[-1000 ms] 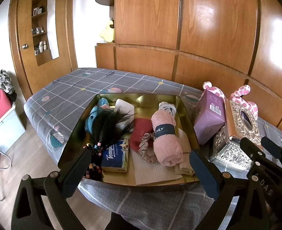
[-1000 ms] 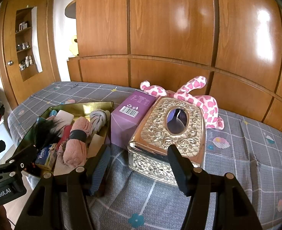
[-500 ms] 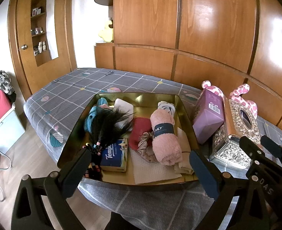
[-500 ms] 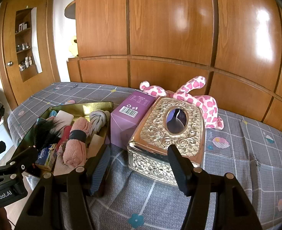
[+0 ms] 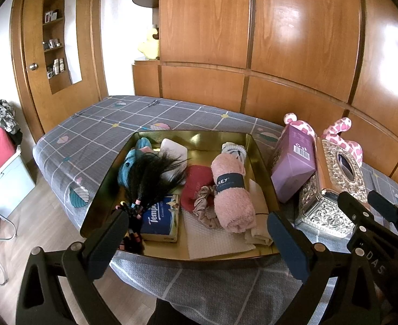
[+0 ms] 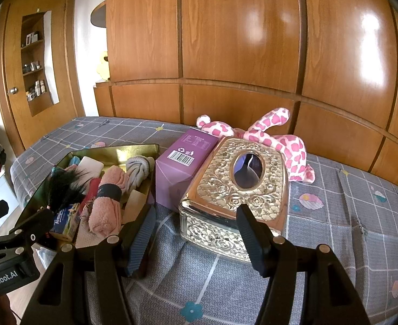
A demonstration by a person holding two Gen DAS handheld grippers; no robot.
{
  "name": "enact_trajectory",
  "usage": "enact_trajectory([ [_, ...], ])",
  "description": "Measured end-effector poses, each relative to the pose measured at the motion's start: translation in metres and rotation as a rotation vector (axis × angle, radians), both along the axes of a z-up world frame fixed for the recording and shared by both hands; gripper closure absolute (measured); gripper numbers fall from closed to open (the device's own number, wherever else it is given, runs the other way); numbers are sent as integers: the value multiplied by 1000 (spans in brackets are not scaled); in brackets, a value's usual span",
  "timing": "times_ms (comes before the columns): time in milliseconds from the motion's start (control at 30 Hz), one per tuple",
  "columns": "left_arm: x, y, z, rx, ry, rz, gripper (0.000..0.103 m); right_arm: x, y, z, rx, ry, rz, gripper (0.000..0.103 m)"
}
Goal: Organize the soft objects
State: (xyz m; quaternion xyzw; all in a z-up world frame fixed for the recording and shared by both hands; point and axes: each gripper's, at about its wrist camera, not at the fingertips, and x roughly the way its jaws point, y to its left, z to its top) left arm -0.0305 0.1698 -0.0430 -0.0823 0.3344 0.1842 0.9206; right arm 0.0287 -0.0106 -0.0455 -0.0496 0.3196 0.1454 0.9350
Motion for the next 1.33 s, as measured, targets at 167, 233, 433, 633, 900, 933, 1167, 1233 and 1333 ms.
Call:
enact_trajectory([
  [167,0,0,-1,-1,2,-2,0,0,0,-1,-2,1,-2,40],
  [233,0,0,0,1,1,-2,0,0,0,-1,-2,2,-3,40],
  [433,0,0,-1,3,2,-3,0,0,0,-1,-2,0,-3,40],
  [633,0,1,-1,3,1,-3,0,0,0,-1,-4,1,-3,40],
  [900,1,1,-3,-5,10,-9,0,0,-1,-1,-5,0,-3,40],
  [933,1,1,-3,-9,10,-9,0,1,-1,-1,-5,0,-4,40],
  [1167,1,1,-3,9,-1,-4,0,3,-3,-3,-4,4,-12,40],
  [1233,0,1,-2,16,-10,-3,1,3,-3,-3,-2,3,-17,40],
  [1333,0,2,-1,2,-11,-14,0,2,-6,-1,9,-9,-21,40],
])
